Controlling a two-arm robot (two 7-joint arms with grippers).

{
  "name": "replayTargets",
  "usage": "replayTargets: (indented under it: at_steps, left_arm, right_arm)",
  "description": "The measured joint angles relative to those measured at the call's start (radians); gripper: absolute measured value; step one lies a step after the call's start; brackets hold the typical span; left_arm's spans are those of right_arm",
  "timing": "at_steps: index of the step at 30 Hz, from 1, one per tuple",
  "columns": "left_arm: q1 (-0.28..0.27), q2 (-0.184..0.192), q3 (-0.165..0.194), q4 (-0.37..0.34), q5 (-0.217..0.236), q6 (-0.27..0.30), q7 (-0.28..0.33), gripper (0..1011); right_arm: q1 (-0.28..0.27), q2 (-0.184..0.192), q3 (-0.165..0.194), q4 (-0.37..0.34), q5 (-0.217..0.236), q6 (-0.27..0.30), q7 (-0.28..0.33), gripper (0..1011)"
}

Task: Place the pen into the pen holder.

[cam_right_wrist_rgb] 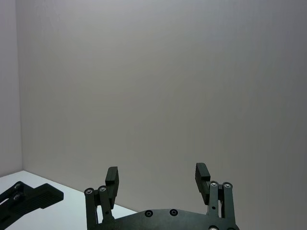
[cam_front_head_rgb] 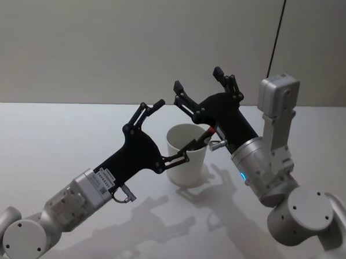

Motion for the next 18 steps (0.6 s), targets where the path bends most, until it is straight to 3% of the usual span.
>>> replayTargets:
  at_steps: [18]
  left_arm:
    - [0.0,0.0,0.0,0.0,0.0,0.0,0.0,1000]
  right_arm:
    - [0.0,0.0,0.0,0.0,0.0,0.0,0.0,1001]
